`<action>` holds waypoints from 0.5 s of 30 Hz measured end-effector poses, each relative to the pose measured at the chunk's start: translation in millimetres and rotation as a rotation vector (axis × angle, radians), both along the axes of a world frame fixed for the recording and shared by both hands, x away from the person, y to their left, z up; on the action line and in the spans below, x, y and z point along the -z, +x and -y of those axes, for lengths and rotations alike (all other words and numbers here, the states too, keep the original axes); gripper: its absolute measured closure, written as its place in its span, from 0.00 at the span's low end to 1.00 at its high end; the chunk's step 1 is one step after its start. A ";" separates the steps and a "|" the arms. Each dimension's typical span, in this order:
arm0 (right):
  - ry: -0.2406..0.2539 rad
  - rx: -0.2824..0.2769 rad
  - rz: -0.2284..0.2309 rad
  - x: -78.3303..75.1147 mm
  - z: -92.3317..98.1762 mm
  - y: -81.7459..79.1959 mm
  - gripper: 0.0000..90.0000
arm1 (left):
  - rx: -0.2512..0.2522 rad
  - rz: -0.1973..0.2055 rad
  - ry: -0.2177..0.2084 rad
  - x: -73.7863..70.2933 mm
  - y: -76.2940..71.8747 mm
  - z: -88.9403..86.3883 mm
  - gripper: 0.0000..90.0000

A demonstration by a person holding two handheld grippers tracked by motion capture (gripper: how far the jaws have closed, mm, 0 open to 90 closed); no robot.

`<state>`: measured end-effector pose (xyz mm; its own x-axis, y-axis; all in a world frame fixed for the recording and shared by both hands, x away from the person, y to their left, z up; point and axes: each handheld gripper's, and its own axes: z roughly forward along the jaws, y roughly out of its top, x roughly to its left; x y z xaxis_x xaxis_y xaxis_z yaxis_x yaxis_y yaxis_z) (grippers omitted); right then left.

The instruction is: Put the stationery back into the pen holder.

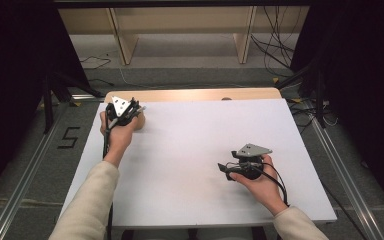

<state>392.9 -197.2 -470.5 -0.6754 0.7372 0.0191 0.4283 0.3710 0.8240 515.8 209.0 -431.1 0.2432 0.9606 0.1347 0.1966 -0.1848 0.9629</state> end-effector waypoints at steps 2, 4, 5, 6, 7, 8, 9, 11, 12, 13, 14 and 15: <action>0.000 -0.001 0.001 0.1 0.1 0.2 0.32 | 0.001 -0.002 0.001 0.4 0.1 -0.1 0.88; 0.000 0.001 -0.001 0.2 0.0 0.2 0.32 | 0.001 -0.005 0.003 1.2 0.1 -0.2 0.88; 0.000 0.001 -0.001 0.2 0.0 0.2 0.32 | 0.000 -0.008 0.005 1.7 0.1 -0.4 0.88; 0.000 0.000 -0.001 0.2 0.0 0.2 0.32 | -0.001 -0.008 0.002 2.5 0.1 -0.5 0.88; -0.001 -0.001 0.001 0.2 0.0 0.3 0.32 | -0.003 -0.009 0.001 3.5 0.3 -0.4 0.88; -0.001 -0.001 -0.001 0.3 -0.1 0.1 0.32 | -0.003 -0.012 0.002 4.6 0.2 -0.5 0.88; -0.001 -0.002 -0.002 0.3 -0.2 0.1 0.32 | -0.003 -0.017 0.005 5.6 0.1 -0.8 0.88; -0.001 -0.002 -0.002 0.4 -0.2 0.1 0.32 | -0.006 -0.021 0.002 8.0 0.6 -1.3 0.88; -0.003 -0.003 -0.004 0.3 -0.2 0.0 0.32 | -0.007 -0.025 0.003 9.1 0.7 -1.8 0.88; -0.003 -0.003 -0.004 0.4 -0.3 0.0 0.32 | -0.007 -0.029 0.002 10.1 0.9 -2.1 0.88; -0.003 -0.003 -0.005 0.4 -0.4 -0.1 0.32 | -0.008 -0.033 0.002 11.1 1.1 -2.0 0.88; -0.003 -0.004 -0.005 0.5 -0.4 0.0 0.32 | -0.008 -0.035 0.005 12.2 1.2 -2.2 0.88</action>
